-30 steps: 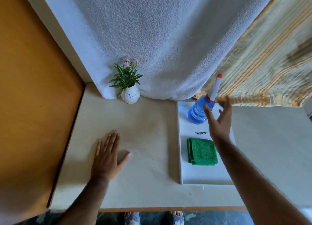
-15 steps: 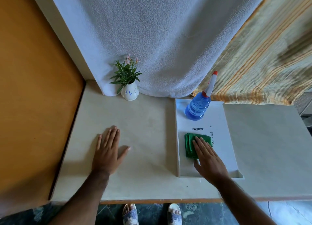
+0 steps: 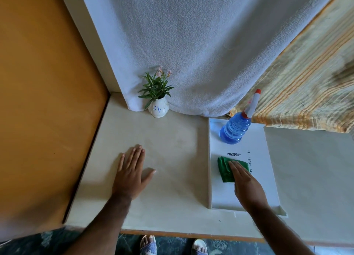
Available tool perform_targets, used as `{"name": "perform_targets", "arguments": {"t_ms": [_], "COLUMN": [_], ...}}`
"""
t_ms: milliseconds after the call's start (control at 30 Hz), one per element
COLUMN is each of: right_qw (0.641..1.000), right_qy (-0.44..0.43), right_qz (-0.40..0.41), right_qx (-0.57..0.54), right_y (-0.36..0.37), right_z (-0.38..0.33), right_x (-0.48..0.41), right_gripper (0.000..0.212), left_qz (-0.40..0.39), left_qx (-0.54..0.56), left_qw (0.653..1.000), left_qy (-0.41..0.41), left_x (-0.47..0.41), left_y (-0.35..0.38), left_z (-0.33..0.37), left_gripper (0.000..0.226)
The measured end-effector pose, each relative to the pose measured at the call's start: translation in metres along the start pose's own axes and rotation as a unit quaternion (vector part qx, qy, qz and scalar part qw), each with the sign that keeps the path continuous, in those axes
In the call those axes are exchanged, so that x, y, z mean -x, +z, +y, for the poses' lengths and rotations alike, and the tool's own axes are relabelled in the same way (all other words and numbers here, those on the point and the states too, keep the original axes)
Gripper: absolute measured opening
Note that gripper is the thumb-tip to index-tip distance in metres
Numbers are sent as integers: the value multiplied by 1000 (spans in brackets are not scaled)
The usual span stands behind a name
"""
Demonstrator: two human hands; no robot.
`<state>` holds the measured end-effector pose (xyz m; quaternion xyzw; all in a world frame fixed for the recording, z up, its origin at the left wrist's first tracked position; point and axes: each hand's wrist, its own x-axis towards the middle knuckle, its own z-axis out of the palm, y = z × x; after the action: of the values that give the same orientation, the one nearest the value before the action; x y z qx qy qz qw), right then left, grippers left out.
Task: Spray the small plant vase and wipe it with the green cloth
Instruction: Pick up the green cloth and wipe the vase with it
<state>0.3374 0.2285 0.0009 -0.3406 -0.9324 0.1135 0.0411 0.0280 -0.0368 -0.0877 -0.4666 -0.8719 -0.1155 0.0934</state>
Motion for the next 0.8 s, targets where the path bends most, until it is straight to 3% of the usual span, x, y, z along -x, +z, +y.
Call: {"name": "perform_targets", "arguments": {"t_ms": [200,433,800], "right_qw": [990,958,932], "right_qy": [-121,-279,-357], "right_qz": [61,58,57], "right_qx": [-47,-40,17], "right_y": [-14,-5,18], "right_z": [-58,-162,-194], "right_x": [-48,-143,-222], "right_gripper": [65,55,50], "left_qz": [-43,-49,-92], "left_qx": [17,40,22], "left_qw": [999,998,995], "left_qy": [-12,-23,-32], "left_x": [0,-2,-3], "left_y": [-1,-2,-8], "left_z": [0,1,-1], "left_gripper": [90,90,94]}}
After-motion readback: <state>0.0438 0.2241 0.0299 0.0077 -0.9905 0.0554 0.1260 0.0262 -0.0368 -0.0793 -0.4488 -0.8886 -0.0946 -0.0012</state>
